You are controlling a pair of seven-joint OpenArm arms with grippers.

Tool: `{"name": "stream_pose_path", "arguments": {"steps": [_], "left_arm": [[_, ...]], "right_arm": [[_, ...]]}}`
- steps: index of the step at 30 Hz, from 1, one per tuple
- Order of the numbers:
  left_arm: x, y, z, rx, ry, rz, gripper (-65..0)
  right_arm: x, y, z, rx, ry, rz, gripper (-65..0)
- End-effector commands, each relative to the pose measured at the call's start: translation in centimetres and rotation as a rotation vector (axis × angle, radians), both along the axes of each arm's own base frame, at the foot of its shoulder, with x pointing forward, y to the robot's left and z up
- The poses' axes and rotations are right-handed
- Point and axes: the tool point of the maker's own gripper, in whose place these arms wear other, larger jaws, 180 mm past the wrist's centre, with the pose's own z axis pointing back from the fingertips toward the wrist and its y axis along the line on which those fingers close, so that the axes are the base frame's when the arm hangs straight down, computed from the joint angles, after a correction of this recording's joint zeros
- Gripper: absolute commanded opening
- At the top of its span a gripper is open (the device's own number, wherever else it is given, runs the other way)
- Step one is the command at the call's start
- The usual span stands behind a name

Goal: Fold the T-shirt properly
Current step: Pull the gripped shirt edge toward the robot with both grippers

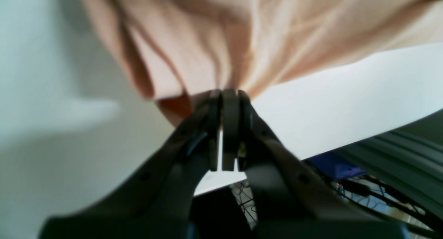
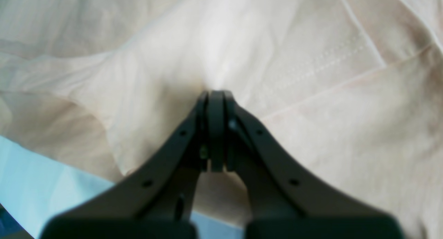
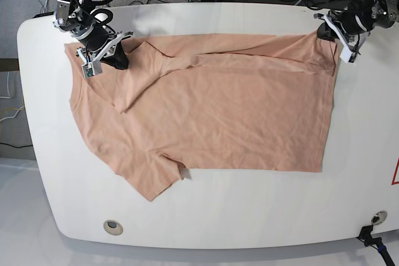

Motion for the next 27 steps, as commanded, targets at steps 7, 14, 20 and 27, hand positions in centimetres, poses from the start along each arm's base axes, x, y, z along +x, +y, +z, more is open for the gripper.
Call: {"name": "stream_pose_path", "arguments": {"steps": [7,14,20,27], "left_arm": [[-0.8,1.8,-0.1,0.058,0.027,0.027,-65.0],[-0.5,1.8,-0.5,0.041,0.02,0.049,-65.0],[-0.1,1.8,-0.4,0.041,0.009,0.049,-65.0],[0.6,1.6,0.0,0.038,-0.006,0.04,-65.0]], "right_arm": [[-1.6,-1.4,-0.8,-0.029,0.07,-0.014,-65.0],[-3.0,-2.6,-1.3,-0.032,0.108,-0.047,-65.0],[-3.4,-3.0,-1.3,-0.03,0.114,-0.058,-65.0],[-3.3,-3.0,-1.2,-0.032,0.112,-0.058,-65.0]]}}
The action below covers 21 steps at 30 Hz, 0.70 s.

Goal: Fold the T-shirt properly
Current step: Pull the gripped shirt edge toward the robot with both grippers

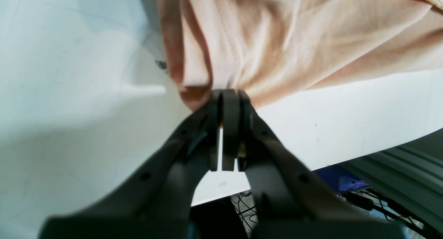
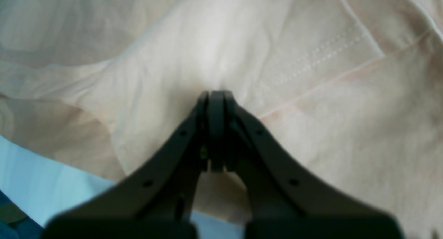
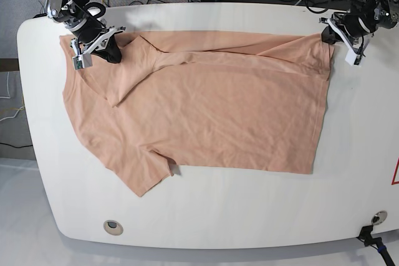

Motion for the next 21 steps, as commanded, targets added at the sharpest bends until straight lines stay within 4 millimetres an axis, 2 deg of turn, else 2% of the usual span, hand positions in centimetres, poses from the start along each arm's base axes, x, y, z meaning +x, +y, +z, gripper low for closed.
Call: {"name": "stream_pose_path", "arguments": {"steps": [1,5,9,10,21], "left_arm": [[-0.1,0.5,0.2,0.03,0.015,-0.015,-65.0],[-0.6,0.5,0.1,0.04,0.059,-0.027,-65.0],[-0.7,0.7,0.3,0.047,0.066,-0.032,-58.4],[-0.1,0.3,0.5,0.025,0.038,-0.03,-63.1],[1.1,0.6,1.4,0.016,-0.023,-0.016,-65.0]], "right_arm": [[-2.2,-1.3,-2.0,-0.092,0.127,0.02,-65.0],[-2.2,-1.4,-2.0,-0.095,0.128,0.019,-65.0],[-2.1,-1.4,-1.9,-0.093,0.125,0.016,-65.0],[-1.4,-0.8,-1.4,-0.051,0.086,0.023,-65.0],[-1.5,-0.9,-1.3,-0.05,0.08,0.02,-65.0]]}}
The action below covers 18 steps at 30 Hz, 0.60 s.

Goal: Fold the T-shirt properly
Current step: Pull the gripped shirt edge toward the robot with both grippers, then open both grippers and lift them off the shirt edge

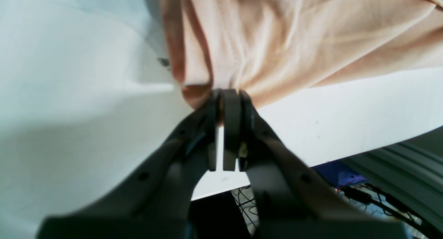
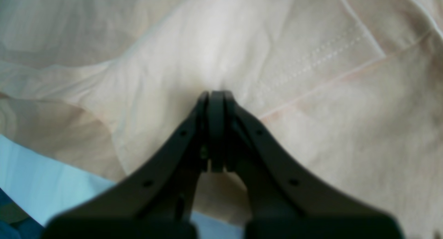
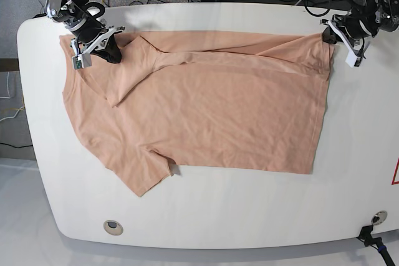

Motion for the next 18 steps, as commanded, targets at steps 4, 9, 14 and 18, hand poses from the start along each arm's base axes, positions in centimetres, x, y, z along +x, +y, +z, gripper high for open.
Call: {"name": "stream_pose_path", "arguments": {"steps": [4,9,14,18], "left_arm": [[2.0,1.6,2.1,0.045,-0.114,0.02,-65.0],[3.2,4.4,4.0,0.156,-0.219,0.079,-65.0],[4.4,4.8,4.7,0.213,-0.252,0.058,-65.0],[5.9,4.5,5.1,0.247,-0.28,0.033,-65.0]], "right_arm": [[-1.3,-1.5,-0.7,-0.06,0.064,-0.005,-65.0],[0.0,-2.3,1.4,-0.079,-0.006,-0.024,-65.0],[0.7,-3.0,2.6,-0.093,-0.045,-0.05,-65.0],[0.9,-3.2,2.6,-0.084,-0.048,-0.071,-65.0]]}}
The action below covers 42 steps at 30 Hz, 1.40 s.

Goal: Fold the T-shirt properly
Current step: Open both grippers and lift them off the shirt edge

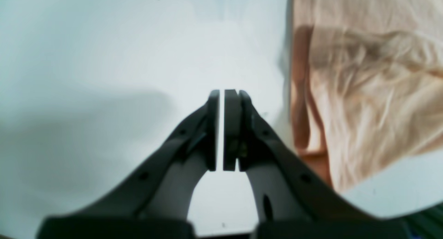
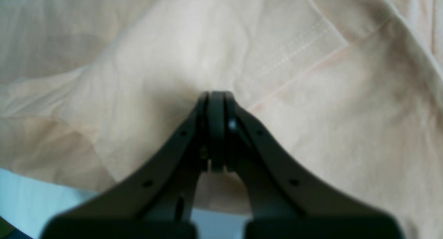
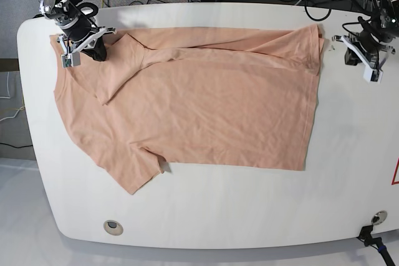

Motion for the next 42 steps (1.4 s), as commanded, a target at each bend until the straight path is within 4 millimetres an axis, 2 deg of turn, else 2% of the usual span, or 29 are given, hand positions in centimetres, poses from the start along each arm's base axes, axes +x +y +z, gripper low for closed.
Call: {"name": "stream_pose_path", "arguments": {"steps": [1,9,10,21,26,33,36,39,42], "left_arm": [[1.1,0.2,1.7,0.017,-0.059,-0.018,-65.0],[1.9,-0.2,2.8,0.007,-0.096,-0.036,-65.0],[0.5,-0.9,1.0,-0.011,-0.039,-0.016,-63.8],[0.6,-1.0,1.1,-0.009,-0.042,-0.019,-63.6],[0.6,-0.9,1.2,-0.005,-0.043,-0.021,-63.6],[0.9,-1.1,1.7,0.002,-0.057,-0.033,-63.4],[1.0,-1.4,2.2,0.011,-0.07,-0.048,-55.6],[0.5,-2.0,2.5,0.016,-0.071,-0.081,-46.9],[-1.0,-3.5,2.1,0.027,-0.027,-0.225,-41.3]], "right_arm": [[-0.4,-0.9,-0.2,-0.045,0.04,0.007,-65.0],[0.9,-3.6,1.9,-0.091,-0.016,-0.06,-65.0],[-0.2,-2.1,0.1,-0.067,0.051,-0.034,-64.9],[-0.3,-2.1,0.0,-0.067,0.068,-0.029,-64.9],[0.3,-2.0,1.3,-0.091,0.036,-0.014,-64.9],[1.4,-1.3,4.5,-0.149,-0.027,0.032,-64.9],[1.4,-1.0,5.4,-0.162,-0.048,0.042,-64.9],[1.3,-0.9,5.5,-0.161,-0.05,0.045,-64.9],[1.3,-0.9,5.4,-0.164,-0.047,0.045,-64.9]]}}
